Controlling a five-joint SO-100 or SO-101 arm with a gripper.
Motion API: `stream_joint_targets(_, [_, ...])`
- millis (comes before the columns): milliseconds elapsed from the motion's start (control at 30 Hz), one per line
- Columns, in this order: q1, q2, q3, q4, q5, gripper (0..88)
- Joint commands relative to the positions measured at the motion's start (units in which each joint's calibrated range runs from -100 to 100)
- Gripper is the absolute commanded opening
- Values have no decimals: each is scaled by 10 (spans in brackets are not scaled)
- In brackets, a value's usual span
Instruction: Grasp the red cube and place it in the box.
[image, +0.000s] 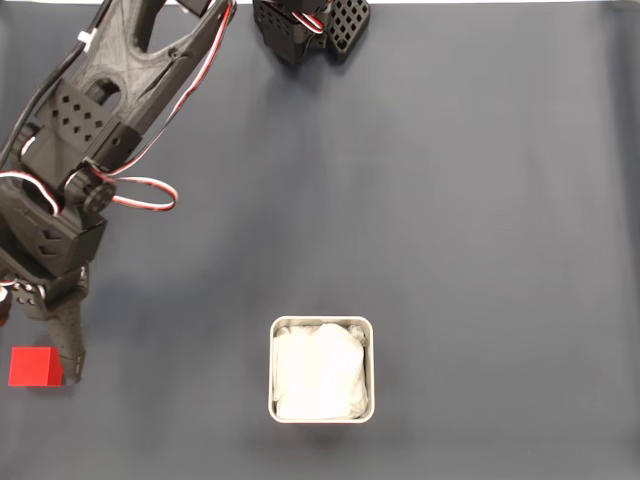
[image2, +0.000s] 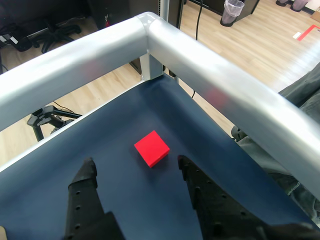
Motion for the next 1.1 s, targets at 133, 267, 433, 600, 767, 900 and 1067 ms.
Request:
stream_joint_targets(133, [15, 36, -72, -23, 7, 388])
stream_joint_targets(267, [15, 57, -82, -35, 9, 391])
stream_joint_targets(433, [13, 86, -104, -53, 11, 395])
stream_joint_targets(600, [10, 119, -134, -59, 10, 396])
stream_joint_targets(767, [7, 141, -150, -66, 8, 396])
stream_joint_targets(900, [4, 154, -162, -67, 6, 396])
stream_joint_targets(1067, [0, 164, -166, -67, 5, 396])
